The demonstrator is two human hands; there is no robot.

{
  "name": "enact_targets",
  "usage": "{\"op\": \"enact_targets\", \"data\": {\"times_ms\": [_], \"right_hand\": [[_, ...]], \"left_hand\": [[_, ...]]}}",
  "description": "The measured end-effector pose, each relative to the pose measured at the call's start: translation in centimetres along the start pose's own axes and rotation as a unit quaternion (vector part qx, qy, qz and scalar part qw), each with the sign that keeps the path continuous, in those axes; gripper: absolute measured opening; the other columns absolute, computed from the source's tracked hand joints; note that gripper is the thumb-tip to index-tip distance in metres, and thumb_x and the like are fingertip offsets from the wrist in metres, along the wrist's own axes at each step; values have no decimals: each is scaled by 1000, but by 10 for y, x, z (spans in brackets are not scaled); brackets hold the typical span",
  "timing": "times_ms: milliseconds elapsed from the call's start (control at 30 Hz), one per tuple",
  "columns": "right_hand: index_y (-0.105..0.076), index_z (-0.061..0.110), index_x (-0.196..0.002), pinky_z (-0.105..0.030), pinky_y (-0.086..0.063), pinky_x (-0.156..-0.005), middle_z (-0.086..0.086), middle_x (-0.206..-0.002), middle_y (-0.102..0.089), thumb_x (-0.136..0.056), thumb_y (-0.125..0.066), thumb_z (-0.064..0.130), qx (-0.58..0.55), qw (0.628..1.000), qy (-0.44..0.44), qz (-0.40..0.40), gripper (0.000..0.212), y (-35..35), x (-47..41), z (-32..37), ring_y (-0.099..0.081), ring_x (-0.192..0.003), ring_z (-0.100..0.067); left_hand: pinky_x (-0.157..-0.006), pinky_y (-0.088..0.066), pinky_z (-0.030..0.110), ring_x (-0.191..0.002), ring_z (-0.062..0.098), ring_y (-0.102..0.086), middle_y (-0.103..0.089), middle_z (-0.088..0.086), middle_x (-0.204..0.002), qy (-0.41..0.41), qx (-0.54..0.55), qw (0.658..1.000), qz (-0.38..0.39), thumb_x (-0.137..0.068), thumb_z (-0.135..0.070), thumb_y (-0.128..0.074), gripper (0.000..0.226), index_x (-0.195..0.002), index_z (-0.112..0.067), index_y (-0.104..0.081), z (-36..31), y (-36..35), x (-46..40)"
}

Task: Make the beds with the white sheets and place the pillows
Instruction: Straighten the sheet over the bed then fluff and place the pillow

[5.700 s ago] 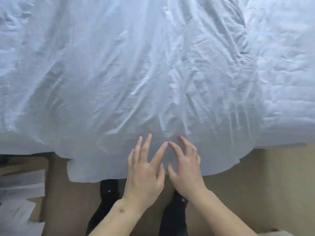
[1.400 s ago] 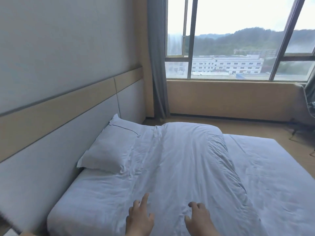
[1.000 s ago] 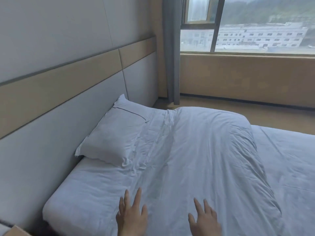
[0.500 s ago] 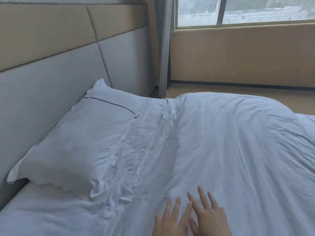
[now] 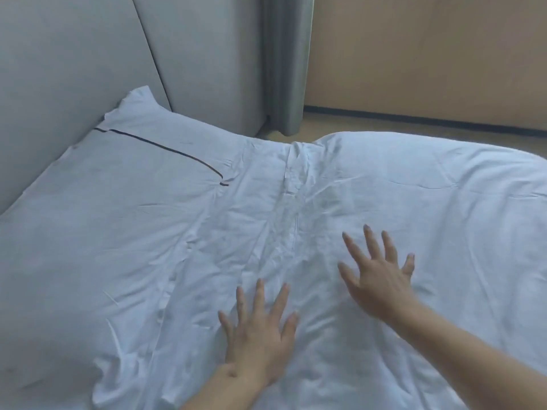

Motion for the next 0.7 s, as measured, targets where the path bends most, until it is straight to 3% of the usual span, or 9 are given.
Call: {"op": "enact_targets", "data": {"times_ms": [167, 267, 367, 433, 500, 600, 700], "right_hand": [[3, 53, -151, -70, 6, -111, 8, -165, 15, -82, -12, 82, 26, 997, -65, 22, 76, -58, -81, -16, 18, -150, -27], [-14, 52, -152, -64, 0, -115, 8, -166, -5, -83, -22, 78, 12, 996, -83, -40, 73, -91, -81, -18, 1, -152, -26], [-32, 46, -149, -63, -4, -115, 5, -163, -22, -81, -35, 70, 2, 996, -80, -48, 72, -106, -93, -28, -15, -150, -28], [-39, 41, -147, -65, -7, -114, 1, -161, -28, -79, -40, 66, -12, 995, -72, -61, 72, -109, -97, -31, -21, -149, -31], [-42, 39, -145, -66, -11, -113, -2, -158, -32, -78, -42, 64, -20, 995, -66, -69, 72, -108, -100, -31, -28, -146, -35], [-40, 38, -144, -65, -14, -112, -3, -157, -34, -75, -46, 60, -29, 996, -57, -56, 73, -111, -101, -35, -31, -143, -35], [-41, 39, -142, -65, -17, -111, -4, -155, -39, -70, -48, 59, -30, 994, -67, -79, 75, -106, -101, -37, -35, -142, -34]], "left_hand": [[-118, -12, 59, -151, 32, 5, 5, -1, -166, 16, 13, 999, -37, -101, -57, -19, 58, -151, -52, 9, 1, 66, -120], [-118, -17, 54, -151, 32, -2, -1, 3, -166, -11, -19, 998, -62, -102, -55, -23, 58, -151, -52, 9, -2, 70, -181], [-111, -30, 45, -143, 31, -24, -19, 7, -162, -41, -27, 995, -90, -101, -53, -32, 63, -153, -49, 3, -16, 63, -230], [-101, -40, 44, -126, 33, -42, -44, 7, -144, -19, 28, 992, -121, -96, -54, -48, 72, -154, -46, -7, -22, 66, -263], [-95, -47, 45, -112, 33, -52, -61, -1, -113, 34, 141, 980, -139, -85, -51, -68, 86, -153, -45, -16, -23, 70, -291], [-96, -48, 46, -101, 23, -62, -63, -15, -85, 91, 264, 952, -123, -77, -35, -78, 96, -151, -48, -18, -27, 73, -319], [-97, -47, 44, -94, 21, -64, -68, -7, -80, 115, 265, 949, -123, -80, -21, -74, 91, -151, -46, -22, -33, 82, -329]]}}
Point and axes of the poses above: each hand's wrist, its own x-axis away from the middle knuckle, its own y-axis out of the back of the hand, z = x × y, the point moved 6 cm from there along -x, towards the middle knuckle
